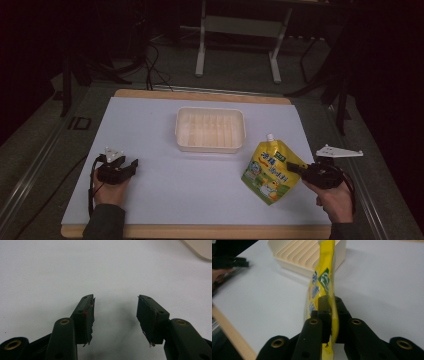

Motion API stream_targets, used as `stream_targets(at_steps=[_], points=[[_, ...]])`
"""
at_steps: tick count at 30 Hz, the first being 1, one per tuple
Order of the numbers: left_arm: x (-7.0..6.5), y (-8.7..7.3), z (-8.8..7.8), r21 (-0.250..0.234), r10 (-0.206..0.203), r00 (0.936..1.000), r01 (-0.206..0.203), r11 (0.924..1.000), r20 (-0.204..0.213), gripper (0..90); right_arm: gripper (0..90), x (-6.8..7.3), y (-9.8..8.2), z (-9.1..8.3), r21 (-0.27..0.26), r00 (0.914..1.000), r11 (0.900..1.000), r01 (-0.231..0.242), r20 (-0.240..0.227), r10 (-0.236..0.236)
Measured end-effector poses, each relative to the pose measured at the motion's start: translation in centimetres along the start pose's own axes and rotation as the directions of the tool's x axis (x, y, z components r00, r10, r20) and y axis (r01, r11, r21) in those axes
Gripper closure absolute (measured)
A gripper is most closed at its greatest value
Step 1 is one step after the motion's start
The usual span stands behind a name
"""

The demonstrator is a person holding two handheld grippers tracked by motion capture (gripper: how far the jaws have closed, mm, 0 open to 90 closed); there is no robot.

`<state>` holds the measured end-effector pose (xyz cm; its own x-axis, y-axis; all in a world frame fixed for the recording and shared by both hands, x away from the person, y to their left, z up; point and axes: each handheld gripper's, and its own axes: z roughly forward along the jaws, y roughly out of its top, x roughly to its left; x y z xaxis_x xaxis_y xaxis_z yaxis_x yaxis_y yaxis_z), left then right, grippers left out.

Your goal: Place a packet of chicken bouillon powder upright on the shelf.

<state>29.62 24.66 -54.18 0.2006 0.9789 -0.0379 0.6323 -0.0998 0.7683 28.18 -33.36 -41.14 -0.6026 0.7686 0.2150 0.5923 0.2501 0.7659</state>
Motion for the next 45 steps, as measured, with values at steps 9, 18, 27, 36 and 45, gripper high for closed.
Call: stream_targets(at_steps=[9, 18, 27, 36, 45], points=[[0.0, 0.0, 0.0, 0.0, 0.0, 1.0, 0.0, 1.0, 0.0, 47.5, 86.0, 0.0, -0.8, 1.4, 0.036, 0.9985, 0.999, 0.003, -0.055, -0.001], [0.0, 0.0, 0.0, -0.001, 0.001, 1.0, -0.001, 1.0, -0.001, 47.6, 90.0, 0.4, -0.7, 1.4, 0.036, 0.9955, 0.998, -0.054, -0.076, 0.056], [0.0, 0.0, -0.1, -0.004, 0.002, 1.0, -0.002, 1.0, -0.002, 47.5, 90.0, 0.7, -1.3, 1.4, -0.034, 0.9892, 0.994, -0.101, -0.11, 0.096], [0.0, 0.0, -0.1, -0.01, -0.002, 1.0, 0.002, 0.9999, -0.003, 47.5, 90.0, 1.0, -1.5, 1.5, -0.075, 0.9855, 0.989, -0.128, -0.122, 0.119], [0.1, 0.0, -0.1, -0.01, -0.003, 1.0, 0.003, 0.9999, 0.0, 47.5, 90.0, 1.6, -1.6, 2.1, -0.116, 0.9839, 0.983, -0.14, -0.128, 0.125]])
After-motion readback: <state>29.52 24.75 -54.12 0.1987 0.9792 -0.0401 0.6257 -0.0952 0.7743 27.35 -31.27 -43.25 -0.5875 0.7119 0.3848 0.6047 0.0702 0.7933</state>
